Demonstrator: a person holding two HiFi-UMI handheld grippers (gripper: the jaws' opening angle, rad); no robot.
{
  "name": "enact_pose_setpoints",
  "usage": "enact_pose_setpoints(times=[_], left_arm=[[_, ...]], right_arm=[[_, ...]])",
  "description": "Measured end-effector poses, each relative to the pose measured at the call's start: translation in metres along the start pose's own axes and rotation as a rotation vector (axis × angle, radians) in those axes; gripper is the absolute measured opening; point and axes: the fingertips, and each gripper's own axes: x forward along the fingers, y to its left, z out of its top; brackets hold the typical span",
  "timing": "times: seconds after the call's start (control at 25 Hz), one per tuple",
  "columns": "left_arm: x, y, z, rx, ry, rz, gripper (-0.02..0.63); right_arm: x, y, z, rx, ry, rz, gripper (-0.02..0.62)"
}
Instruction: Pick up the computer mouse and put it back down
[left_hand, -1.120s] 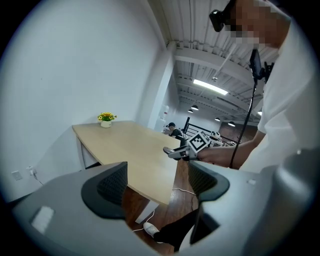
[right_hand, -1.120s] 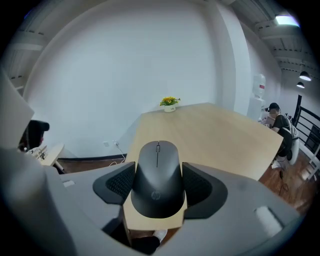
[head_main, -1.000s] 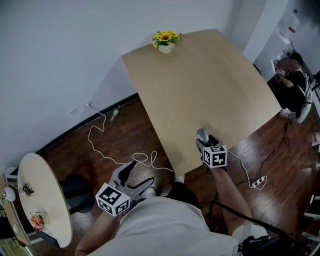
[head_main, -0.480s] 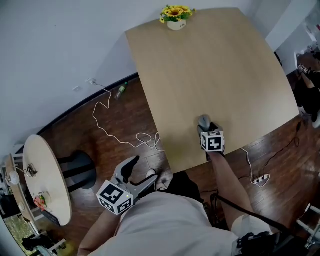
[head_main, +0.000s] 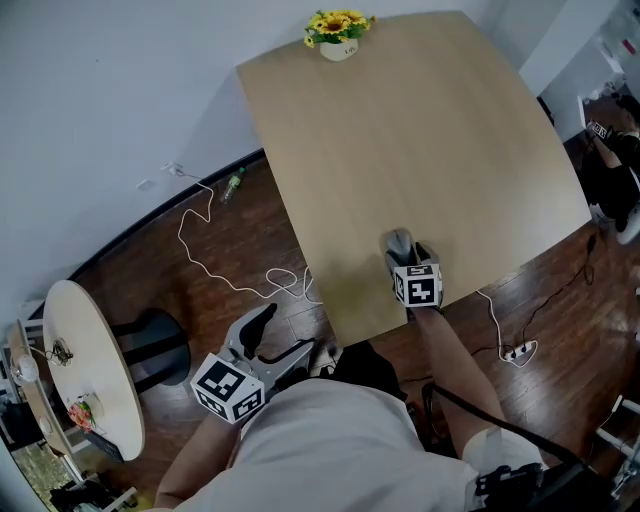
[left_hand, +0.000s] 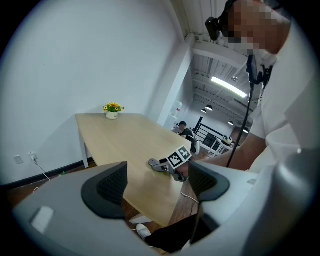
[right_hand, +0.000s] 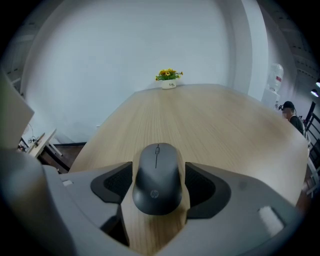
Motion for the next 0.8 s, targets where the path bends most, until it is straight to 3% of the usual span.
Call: enact_pose_setpoints(times=[0.24, 0.4, 0.8], left_arm=[[-0.021, 0.009, -0.004, 0.025, -0.024, -0.031, 0.356], [-0.04, 0.016, -0.008, 0.045, -0.039, -0.071, 0.356], [-0.103, 0.024, -0.022, 0.149, -0.085, -0.168, 0.356]], right_arm=[[-0.049, 0.011, 0.015, -0.004, -0.081, -0.041, 0.337], [-0.099, 0.03, 0.018, 0.048, -0.154, -0.067, 0.339], [-0.234, 0.134, -0.023, 0.126, -0.227, -0.072, 0.365]])
